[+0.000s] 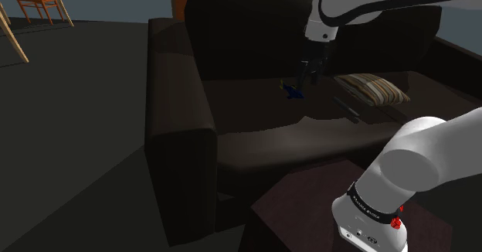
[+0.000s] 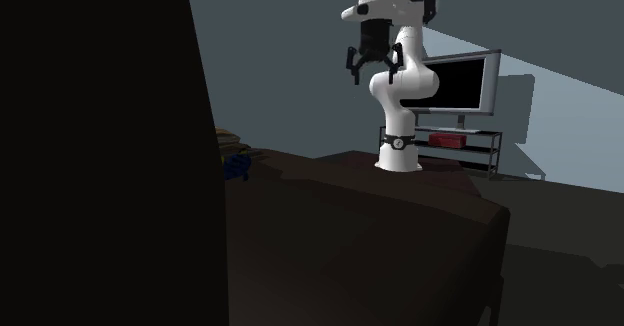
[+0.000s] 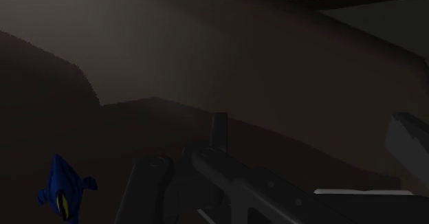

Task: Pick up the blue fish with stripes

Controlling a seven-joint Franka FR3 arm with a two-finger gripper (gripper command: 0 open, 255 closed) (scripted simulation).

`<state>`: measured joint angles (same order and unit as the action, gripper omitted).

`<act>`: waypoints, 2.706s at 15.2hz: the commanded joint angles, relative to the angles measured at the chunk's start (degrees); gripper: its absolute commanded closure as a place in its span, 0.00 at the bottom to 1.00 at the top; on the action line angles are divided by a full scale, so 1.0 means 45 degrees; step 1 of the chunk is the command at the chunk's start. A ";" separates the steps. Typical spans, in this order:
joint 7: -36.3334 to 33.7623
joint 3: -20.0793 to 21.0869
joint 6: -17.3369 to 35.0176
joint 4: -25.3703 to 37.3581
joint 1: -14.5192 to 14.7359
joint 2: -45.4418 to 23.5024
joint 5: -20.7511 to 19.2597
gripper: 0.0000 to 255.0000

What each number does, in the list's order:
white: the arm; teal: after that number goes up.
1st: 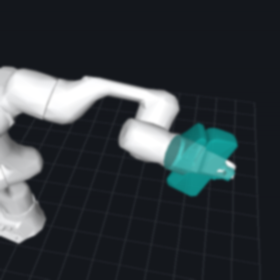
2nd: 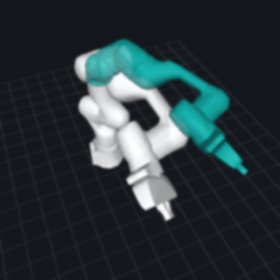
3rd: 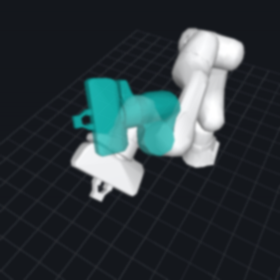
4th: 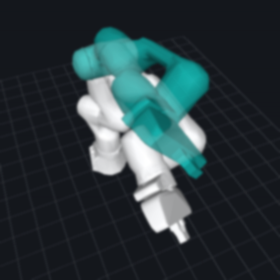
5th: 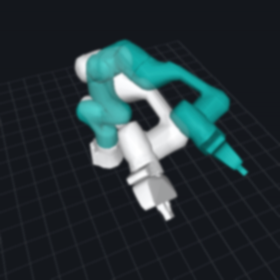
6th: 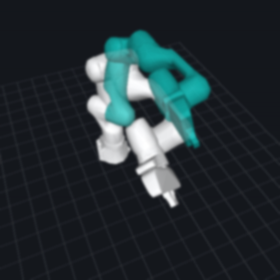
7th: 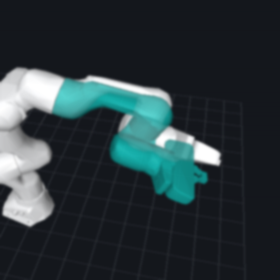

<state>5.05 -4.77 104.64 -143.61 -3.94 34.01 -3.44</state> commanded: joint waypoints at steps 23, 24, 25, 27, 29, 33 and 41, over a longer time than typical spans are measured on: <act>0.5416 -0.2816 0.7493 0.4682 -0.1560 -0.9871 0.0469 0.00; 0.5673 -0.2805 0.7630 0.5081 -0.1689 -1.0323 0.0661 0.00; 0.5922 -0.2780 0.7750 0.5496 -0.1830 -1.0774 0.0851 0.00; 0.6396 -0.2705 0.7938 0.6380 -0.2130 -1.1674 0.1218 0.00; 0.6825 -0.2591 0.8056 0.7336 -0.2461 -1.2573 0.1550 0.00; 0.7533 -0.2308 0.8086 0.9493 -0.3167 -1.4389 0.2079 0.00; 0.7642 -0.2108 0.8999 0.9451 -0.3327 -1.5259 0.2312 0.00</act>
<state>39.48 -14.38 144.32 -100.73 -18.94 -34.20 6.84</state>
